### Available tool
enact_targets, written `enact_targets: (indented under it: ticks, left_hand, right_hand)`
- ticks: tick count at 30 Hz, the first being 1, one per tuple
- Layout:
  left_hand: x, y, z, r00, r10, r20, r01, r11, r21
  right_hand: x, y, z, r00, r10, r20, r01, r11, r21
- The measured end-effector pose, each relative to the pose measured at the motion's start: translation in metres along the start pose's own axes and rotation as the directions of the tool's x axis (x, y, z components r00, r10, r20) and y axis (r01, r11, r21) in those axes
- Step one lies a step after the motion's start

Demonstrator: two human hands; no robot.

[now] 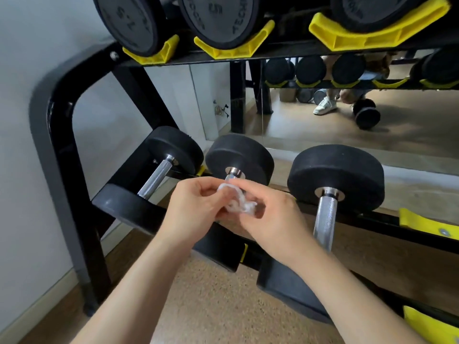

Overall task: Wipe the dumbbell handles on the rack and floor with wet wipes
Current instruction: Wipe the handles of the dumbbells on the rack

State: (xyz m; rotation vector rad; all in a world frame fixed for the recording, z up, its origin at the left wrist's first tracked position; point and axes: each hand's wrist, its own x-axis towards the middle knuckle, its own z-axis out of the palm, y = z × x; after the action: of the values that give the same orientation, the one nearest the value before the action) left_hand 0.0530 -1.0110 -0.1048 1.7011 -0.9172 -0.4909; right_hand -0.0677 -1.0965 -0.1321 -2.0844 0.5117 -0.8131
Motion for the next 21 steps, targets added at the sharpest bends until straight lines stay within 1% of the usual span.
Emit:
enact_targets:
  ticks: [2,3,6,7,9,10,11,12,13,14,16,17,19,21]
  left_hand:
    - [0.001,-0.003,-0.009,0.998,0.057,0.003,-0.058,0.995,0.076]
    - [0.002,-0.005,-0.016,0.996,0.088,0.000,-0.087,0.989,0.121]
    - [0.009,-0.015,-0.034,0.989,0.147,-0.013,-0.141,0.970,0.196]
    - [0.013,-0.020,-0.038,0.988,0.155,-0.007,-0.149,0.962,0.228]
    - [0.022,-0.029,-0.045,0.985,0.172,0.005,-0.166,0.939,0.303]
    - [0.027,-0.033,-0.049,0.983,0.182,-0.004,-0.171,0.934,0.314]
    - [0.033,-0.035,-0.052,0.981,0.194,-0.028,-0.177,0.939,0.294]
    - [0.039,-0.038,-0.055,0.978,0.198,-0.065,-0.177,0.953,0.244]
    - [0.043,-0.040,-0.056,0.977,0.188,-0.100,-0.169,0.971,0.171]
    - [0.048,-0.043,-0.056,0.978,0.172,-0.118,-0.162,0.982,0.092]
    - [0.055,-0.050,-0.050,0.985,0.143,-0.099,-0.146,0.989,-0.015]
    - [0.057,-0.054,-0.047,0.988,0.140,-0.070,-0.142,0.989,-0.029]
    - [0.061,-0.059,-0.043,0.992,0.129,-0.004,-0.129,0.992,-0.017]
    - [0.070,-0.061,-0.043,0.994,0.105,0.043,-0.104,0.994,-0.026]
  right_hand:
    - [0.006,-0.005,0.000,0.999,-0.046,-0.024,0.045,0.998,-0.036]
    - [0.012,-0.007,-0.001,0.999,-0.033,0.002,0.033,0.999,-0.031]
    - [0.036,-0.011,-0.003,0.979,0.126,0.163,-0.135,0.990,0.049]
    - [0.045,-0.011,-0.002,0.967,0.155,0.202,-0.169,0.984,0.051]
    - [0.063,-0.011,0.004,0.956,0.184,0.228,-0.199,0.979,0.046]
    - [0.072,-0.010,0.009,0.947,0.200,0.253,-0.223,0.972,0.067]
    - [0.079,-0.009,0.015,0.933,0.217,0.287,-0.260,0.958,0.122]
    - [0.085,-0.008,0.021,0.916,0.233,0.327,-0.311,0.927,0.210]
    - [0.089,-0.005,0.027,0.897,0.249,0.365,-0.370,0.875,0.313]
    - [0.092,-0.002,0.032,0.882,0.263,0.391,-0.424,0.805,0.415]
    - [0.092,0.005,0.037,0.855,0.317,0.411,-0.512,0.648,0.564]
    - [0.091,0.007,0.038,0.840,0.352,0.413,-0.542,0.579,0.609]
    - [0.089,0.011,0.037,0.812,0.425,0.400,-0.575,0.472,0.668]
    - [0.088,0.011,0.035,0.792,0.493,0.361,-0.577,0.408,0.708]
